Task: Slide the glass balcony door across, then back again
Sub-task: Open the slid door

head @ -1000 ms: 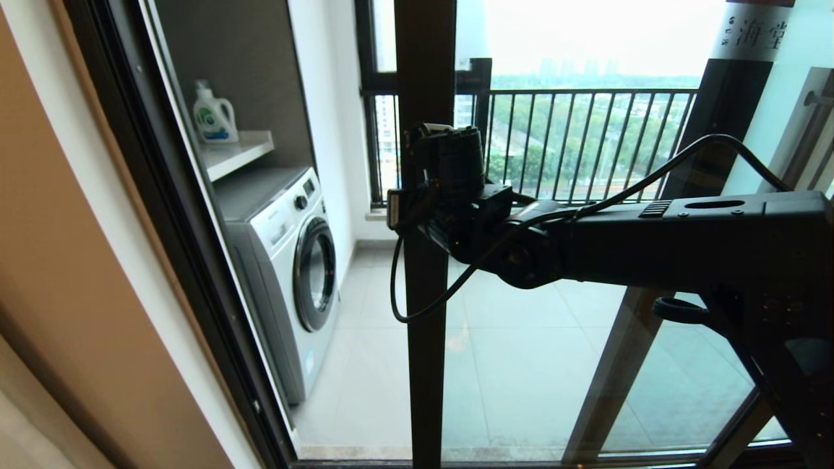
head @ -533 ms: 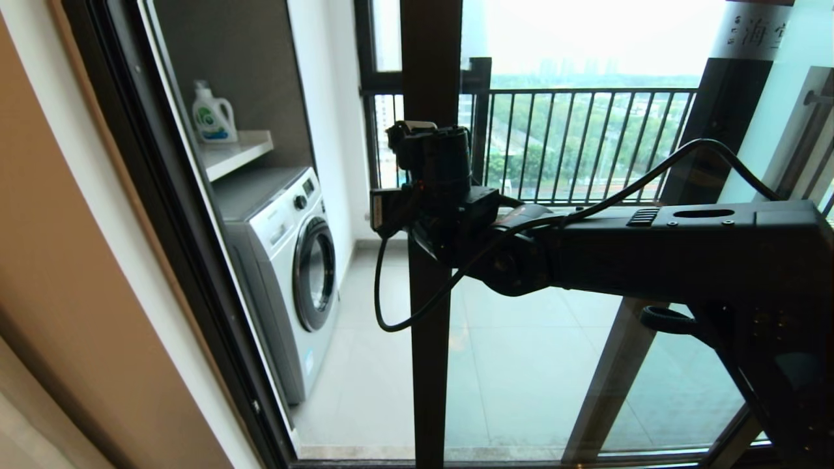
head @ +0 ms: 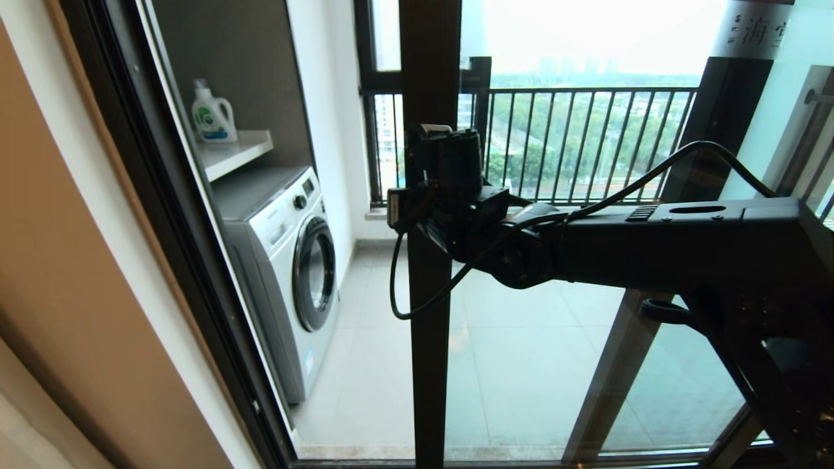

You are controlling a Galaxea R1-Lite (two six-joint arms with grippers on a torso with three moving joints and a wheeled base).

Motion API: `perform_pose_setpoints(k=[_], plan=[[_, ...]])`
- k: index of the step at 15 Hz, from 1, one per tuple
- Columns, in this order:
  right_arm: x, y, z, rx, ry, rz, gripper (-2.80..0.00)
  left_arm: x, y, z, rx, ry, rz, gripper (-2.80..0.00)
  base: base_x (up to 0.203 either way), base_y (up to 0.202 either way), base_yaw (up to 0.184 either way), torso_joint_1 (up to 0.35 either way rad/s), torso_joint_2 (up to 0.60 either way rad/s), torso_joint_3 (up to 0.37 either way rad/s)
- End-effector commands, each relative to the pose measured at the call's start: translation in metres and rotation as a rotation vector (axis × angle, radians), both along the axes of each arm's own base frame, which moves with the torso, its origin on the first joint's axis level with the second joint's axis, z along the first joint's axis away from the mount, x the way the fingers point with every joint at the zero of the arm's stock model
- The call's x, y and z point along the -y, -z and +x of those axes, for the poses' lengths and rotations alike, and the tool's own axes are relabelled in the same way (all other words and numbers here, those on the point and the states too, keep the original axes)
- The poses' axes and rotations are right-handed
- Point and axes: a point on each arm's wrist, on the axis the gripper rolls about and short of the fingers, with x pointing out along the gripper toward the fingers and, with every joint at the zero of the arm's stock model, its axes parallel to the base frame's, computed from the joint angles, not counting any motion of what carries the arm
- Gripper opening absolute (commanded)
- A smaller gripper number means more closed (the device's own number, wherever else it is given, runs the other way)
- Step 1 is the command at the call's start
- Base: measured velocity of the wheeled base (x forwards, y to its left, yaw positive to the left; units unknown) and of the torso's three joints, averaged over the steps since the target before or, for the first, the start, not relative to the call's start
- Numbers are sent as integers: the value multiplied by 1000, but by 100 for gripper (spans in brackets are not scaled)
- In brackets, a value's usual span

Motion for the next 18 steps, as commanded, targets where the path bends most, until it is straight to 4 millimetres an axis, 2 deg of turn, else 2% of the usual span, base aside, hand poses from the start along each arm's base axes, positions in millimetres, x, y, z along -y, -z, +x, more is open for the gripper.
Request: perform_pose_setpoints(k=[1, 9, 18], plan=[[7, -1, 4, 1, 32, 0, -280, 0, 0, 0, -2, 0, 1, -280, 0, 0, 0, 0, 0, 0], [18, -2, 2, -14, 56, -11, -280, 0, 0, 0, -2, 1, 1, -280, 0, 0, 0, 0, 0, 0], [34, 2, 10, -22, 94, -15, -280, 0, 0, 0, -2, 1, 1, -280, 0, 0, 0, 0, 0, 0]])
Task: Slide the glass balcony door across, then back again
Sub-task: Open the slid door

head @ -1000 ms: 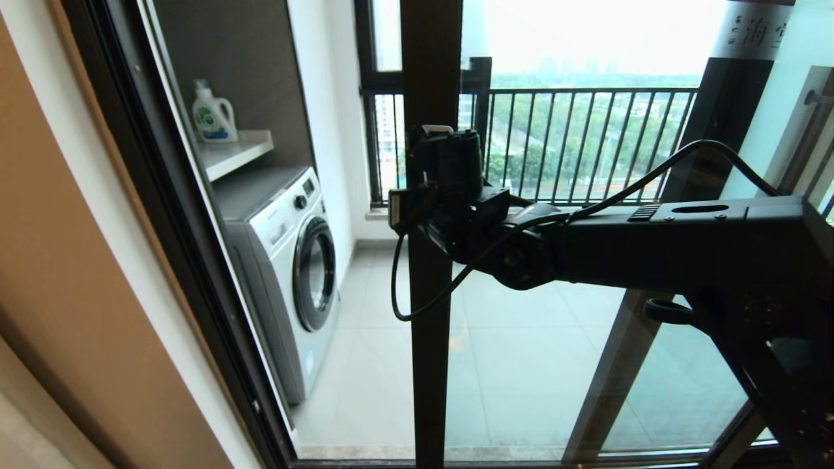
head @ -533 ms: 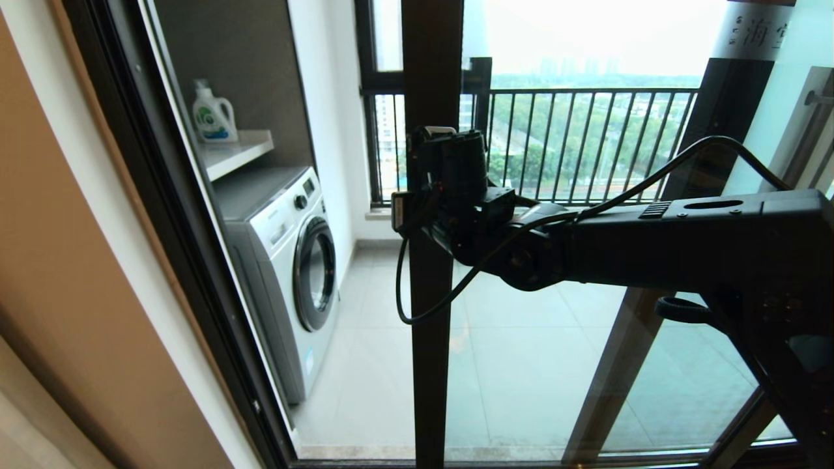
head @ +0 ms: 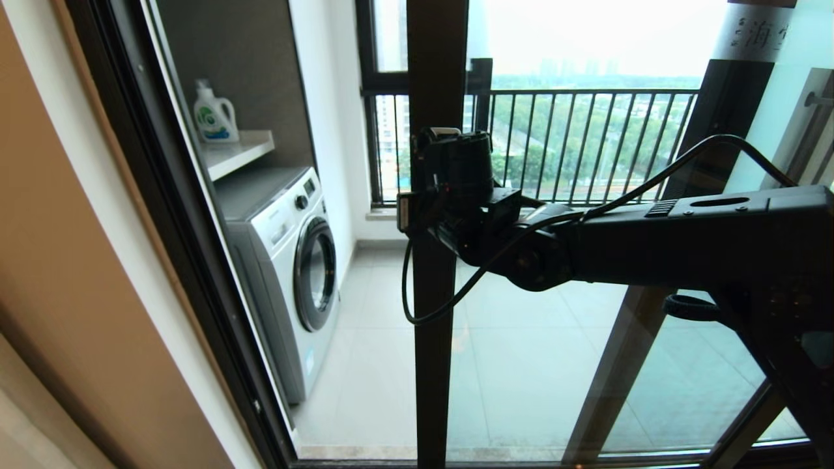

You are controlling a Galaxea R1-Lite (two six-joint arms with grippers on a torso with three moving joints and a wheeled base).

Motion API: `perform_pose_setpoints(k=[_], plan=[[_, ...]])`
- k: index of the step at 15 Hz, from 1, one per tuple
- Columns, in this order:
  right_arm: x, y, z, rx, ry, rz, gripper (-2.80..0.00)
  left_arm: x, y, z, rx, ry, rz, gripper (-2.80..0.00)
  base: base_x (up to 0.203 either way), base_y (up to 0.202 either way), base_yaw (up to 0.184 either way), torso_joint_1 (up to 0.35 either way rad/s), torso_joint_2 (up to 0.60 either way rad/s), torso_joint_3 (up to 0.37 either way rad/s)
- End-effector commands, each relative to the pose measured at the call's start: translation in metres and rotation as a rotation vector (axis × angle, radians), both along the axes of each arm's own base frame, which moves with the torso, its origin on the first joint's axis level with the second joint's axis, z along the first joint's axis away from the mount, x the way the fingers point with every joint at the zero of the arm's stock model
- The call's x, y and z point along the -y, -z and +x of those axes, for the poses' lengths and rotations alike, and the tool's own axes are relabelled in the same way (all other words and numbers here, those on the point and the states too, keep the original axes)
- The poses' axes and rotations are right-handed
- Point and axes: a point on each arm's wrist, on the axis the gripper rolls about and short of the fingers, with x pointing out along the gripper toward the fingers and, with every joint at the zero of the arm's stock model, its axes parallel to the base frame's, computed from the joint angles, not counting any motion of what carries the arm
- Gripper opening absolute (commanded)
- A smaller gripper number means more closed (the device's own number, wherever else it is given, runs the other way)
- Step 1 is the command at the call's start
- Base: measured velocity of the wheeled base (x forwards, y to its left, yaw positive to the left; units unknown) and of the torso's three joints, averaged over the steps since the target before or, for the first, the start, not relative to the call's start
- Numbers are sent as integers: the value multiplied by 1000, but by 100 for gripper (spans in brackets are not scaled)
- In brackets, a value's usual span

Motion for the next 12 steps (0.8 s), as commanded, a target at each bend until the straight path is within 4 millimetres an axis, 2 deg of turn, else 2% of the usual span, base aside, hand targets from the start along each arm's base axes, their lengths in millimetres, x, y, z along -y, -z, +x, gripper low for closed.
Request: perform_pose_setpoints(k=[1, 7, 12], plan=[[2, -1, 1, 5, 10, 4, -280, 0, 0, 0, -2, 1, 1, -280, 0, 0, 0, 0, 0, 0], [9, -2, 3, 3, 24, 2, -280, 0, 0, 0, -2, 1, 1, -280, 0, 0, 0, 0, 0, 0], [23, -1, 1, 6, 46, 5, -280, 0, 0, 0, -2, 0, 1, -280, 0, 0, 0, 0, 0, 0]])
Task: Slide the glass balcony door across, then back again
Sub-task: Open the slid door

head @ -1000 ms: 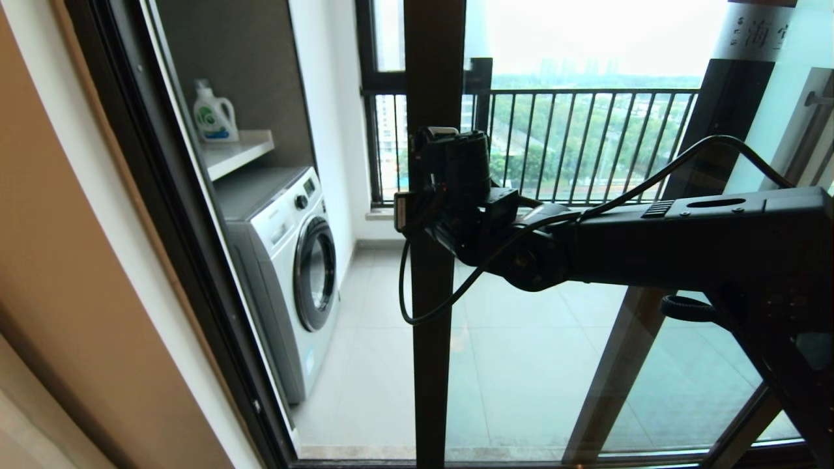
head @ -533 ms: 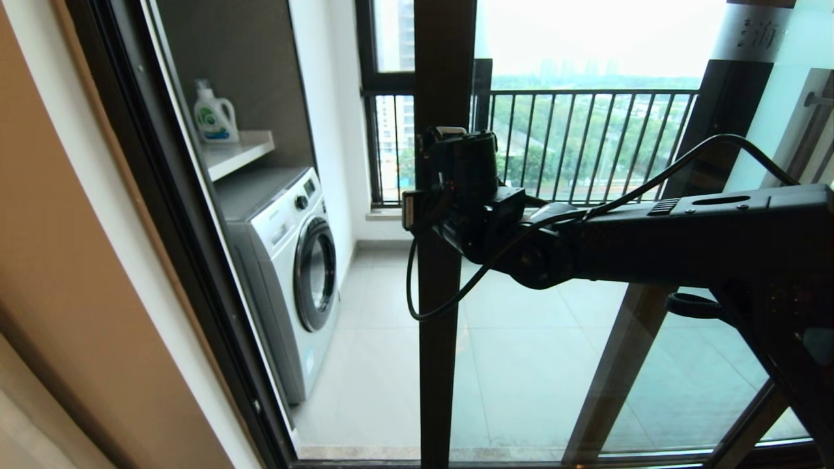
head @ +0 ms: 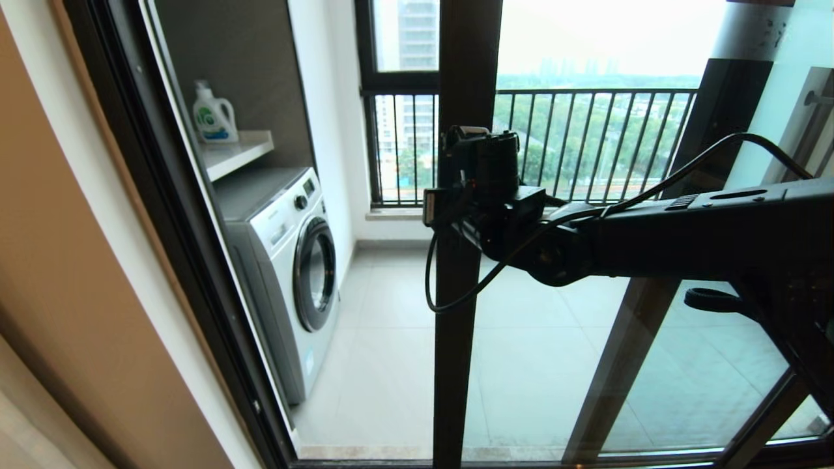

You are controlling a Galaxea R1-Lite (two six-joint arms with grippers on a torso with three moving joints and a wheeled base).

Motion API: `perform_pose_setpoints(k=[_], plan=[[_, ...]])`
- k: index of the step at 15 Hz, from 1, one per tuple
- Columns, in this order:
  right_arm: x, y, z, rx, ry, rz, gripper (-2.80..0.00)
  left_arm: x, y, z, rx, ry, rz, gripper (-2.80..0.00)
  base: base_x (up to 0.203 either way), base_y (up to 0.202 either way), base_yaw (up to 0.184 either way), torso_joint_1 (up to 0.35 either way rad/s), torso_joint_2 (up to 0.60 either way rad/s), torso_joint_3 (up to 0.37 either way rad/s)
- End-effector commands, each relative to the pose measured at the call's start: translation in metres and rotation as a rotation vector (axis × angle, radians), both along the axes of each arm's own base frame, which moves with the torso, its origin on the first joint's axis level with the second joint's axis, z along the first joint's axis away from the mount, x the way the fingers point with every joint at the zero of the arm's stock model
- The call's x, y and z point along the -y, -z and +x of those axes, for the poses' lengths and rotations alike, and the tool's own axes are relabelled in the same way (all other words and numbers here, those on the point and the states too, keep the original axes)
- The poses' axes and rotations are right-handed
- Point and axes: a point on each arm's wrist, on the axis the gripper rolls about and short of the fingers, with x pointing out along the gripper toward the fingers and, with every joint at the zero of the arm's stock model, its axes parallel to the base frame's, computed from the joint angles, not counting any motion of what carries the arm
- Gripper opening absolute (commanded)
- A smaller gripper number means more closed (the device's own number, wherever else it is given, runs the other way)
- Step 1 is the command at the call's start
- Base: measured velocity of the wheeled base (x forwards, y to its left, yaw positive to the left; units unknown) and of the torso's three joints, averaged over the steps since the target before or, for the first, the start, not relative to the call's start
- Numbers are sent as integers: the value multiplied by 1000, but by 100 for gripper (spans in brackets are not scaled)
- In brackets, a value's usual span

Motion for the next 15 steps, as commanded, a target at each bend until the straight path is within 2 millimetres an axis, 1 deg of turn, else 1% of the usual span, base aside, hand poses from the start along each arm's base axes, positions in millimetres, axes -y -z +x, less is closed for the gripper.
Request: perform_pose_setpoints(k=[1, 6, 10, 15], plan=[[8, -4, -3, 6, 7, 6, -280, 0, 0, 0, -2, 1, 1, -280, 0, 0, 0, 0, 0, 0], [25, -11, -10, 14, 28, 10, -280, 0, 0, 0, -2, 1, 1, -280, 0, 0, 0, 0, 0, 0], [44, -3, -10, 11, 63, 3, -280, 0, 0, 0, -2, 1, 1, -280, 0, 0, 0, 0, 0, 0], [60, -1, -9, -1, 97, -4, -280, 0, 0, 0, -2, 1, 1, -280, 0, 0, 0, 0, 0, 0]])
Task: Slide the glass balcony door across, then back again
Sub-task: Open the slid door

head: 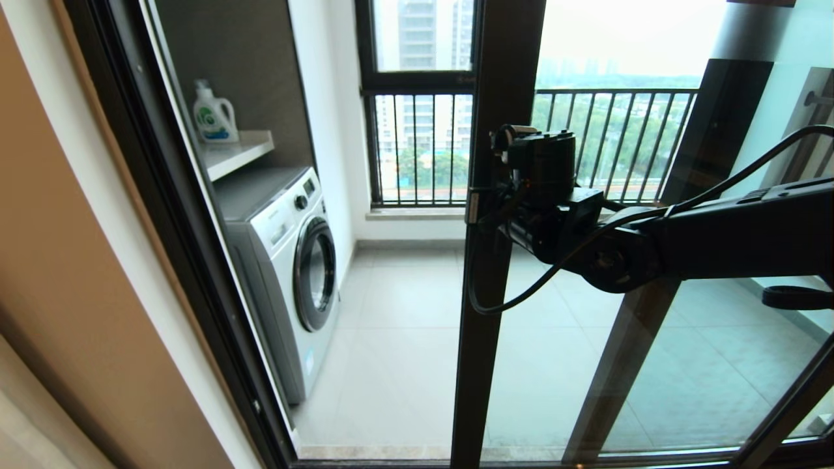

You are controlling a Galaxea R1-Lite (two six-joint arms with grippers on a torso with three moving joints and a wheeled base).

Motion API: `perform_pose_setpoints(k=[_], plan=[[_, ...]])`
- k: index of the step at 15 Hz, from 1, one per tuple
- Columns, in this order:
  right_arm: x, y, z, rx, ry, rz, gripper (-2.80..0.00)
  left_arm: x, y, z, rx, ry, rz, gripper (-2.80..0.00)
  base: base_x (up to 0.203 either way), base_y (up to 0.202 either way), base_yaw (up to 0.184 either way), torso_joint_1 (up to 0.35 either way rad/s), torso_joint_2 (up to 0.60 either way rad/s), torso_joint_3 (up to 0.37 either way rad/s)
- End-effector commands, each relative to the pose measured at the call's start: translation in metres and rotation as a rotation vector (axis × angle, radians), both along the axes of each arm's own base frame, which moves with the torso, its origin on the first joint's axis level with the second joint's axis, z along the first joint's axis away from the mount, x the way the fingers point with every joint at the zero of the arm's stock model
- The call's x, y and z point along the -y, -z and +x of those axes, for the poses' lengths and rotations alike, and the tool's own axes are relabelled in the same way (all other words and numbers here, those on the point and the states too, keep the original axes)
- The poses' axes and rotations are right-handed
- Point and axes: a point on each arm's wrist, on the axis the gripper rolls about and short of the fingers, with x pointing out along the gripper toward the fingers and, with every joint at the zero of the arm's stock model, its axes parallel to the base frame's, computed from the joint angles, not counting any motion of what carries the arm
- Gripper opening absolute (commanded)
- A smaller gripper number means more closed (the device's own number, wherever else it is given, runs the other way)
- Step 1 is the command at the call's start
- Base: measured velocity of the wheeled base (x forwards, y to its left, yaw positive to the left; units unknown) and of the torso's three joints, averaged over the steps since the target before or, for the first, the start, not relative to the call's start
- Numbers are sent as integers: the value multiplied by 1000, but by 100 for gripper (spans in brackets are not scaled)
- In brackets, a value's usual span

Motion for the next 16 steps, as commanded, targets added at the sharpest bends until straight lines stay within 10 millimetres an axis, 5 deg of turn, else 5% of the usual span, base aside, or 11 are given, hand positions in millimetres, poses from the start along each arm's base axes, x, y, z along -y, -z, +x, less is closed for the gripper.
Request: perform_pose_setpoints(k=[1, 16], plan=[[6, -1, -1, 0, 16, 1, -280, 0, 0, 0, -2, 0, 0, -280, 0, 0, 0, 0, 0, 0], [67, -5, -5, 9, 140, 3, -280, 0, 0, 0, -2, 1, 0, -280, 0, 0, 0, 0, 0, 0]])
